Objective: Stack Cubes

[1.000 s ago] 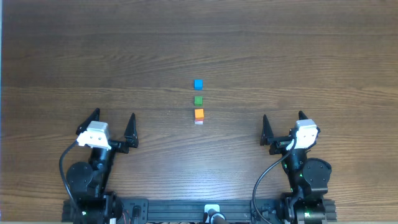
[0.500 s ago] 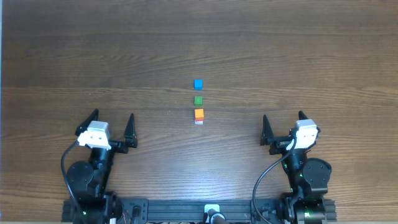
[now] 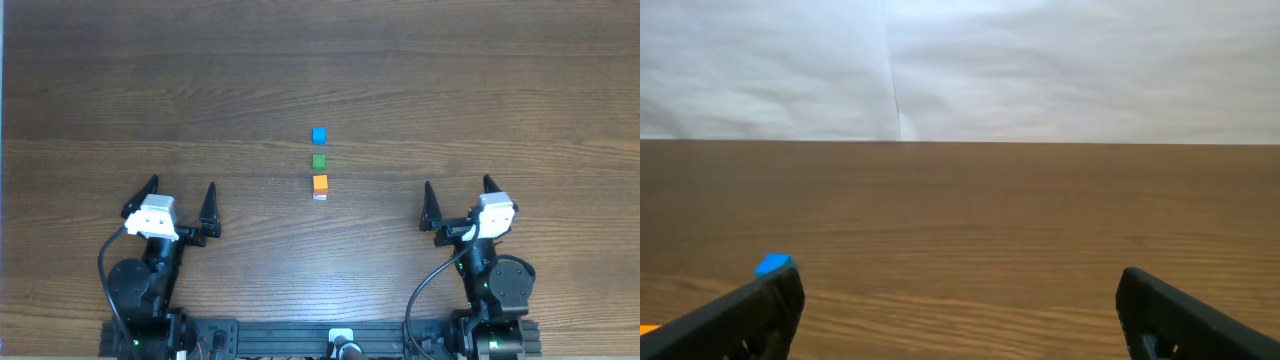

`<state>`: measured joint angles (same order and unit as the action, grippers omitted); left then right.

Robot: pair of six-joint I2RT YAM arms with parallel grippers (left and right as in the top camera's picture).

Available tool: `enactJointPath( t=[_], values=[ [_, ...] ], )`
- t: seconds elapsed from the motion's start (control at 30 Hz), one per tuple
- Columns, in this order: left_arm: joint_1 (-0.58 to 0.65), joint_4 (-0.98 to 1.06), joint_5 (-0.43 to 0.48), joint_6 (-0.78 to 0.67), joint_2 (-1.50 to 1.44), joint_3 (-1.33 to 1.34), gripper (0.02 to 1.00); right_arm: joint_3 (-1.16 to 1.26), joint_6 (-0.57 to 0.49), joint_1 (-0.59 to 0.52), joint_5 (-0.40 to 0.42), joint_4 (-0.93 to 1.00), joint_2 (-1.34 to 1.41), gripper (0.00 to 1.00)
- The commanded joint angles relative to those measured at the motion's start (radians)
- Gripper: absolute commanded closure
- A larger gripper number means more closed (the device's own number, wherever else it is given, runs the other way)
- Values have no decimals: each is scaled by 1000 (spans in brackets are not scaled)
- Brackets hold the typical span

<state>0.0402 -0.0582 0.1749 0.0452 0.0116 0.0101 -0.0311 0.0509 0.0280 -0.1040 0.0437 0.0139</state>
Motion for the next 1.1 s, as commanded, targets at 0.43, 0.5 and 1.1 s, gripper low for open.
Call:
enactJointPath(
  t=[0.43, 0.5, 1.1],
  values=[
    [-4, -5, -12, -14, -9, -4, 23, -186, 12, 5, -67, -3, 148, 7],
    [-4, -5, -12, -14, -9, -4, 23, -292, -1, 6, -68, 30, 280, 7],
    [-4, -5, -12, -14, -9, -4, 20, -1468, 217, 312, 98, 874, 1603, 9]
  ],
)
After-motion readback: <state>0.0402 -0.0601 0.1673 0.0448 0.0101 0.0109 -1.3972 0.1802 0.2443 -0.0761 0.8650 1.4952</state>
